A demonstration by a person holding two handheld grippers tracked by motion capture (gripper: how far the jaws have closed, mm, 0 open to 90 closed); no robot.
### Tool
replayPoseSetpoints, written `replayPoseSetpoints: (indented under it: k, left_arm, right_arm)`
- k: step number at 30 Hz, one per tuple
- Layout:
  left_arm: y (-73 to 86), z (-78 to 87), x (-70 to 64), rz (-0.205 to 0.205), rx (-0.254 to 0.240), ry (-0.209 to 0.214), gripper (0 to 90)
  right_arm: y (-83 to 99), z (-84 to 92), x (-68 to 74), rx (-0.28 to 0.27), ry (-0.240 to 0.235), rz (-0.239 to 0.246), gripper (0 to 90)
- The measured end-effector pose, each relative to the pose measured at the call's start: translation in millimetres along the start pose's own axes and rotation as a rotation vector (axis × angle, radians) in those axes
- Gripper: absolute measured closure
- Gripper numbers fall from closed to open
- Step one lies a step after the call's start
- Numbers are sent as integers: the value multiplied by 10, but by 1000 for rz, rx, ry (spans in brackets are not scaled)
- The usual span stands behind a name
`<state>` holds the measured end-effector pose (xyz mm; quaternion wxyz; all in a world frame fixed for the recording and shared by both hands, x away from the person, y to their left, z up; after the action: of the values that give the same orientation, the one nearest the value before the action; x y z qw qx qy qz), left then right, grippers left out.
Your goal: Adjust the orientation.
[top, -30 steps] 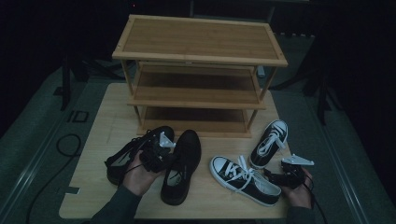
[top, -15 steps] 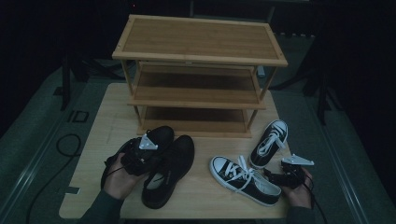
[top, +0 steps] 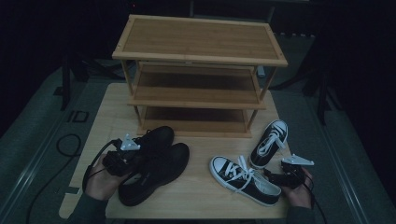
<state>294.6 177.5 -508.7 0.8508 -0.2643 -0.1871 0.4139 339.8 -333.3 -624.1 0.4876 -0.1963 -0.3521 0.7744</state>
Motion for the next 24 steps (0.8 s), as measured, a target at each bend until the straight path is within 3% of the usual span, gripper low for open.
replayPoseSetpoints:
  k: [3,10,14,18,24]
  left_arm:
    - [0,-3,-12,-10,-2,7,864]
    - [12,15,-22,-52,0,-24,573]
    - [-10,54,-12,-49,-28,-33,498]
    - [-8,40,19,-29,-30,-37,404]
    - [15,-22,52,-11,-14,-28,343]
  right_arm:
    - [0,0,0,0,0,0,117]
    - [0,1,-1,1,0,1,117]
    - [0,0,-1,1,0,1,117]
    - [0,0,-1,1,0,1,117]
    - [-2,-1,-2,0,-2,2,117]
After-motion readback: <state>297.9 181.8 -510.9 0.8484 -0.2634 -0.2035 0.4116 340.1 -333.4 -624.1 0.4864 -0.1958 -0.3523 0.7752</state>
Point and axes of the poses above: each handheld gripper's, and its own axes: z roughly backward along the jaws, y roughly out of its underside, x roughly to its left, the point moved 6 cm from there along -z, roughly forward along the jaws, and after that the axes turned 3 degrees about -y, right-handed, at the moved point
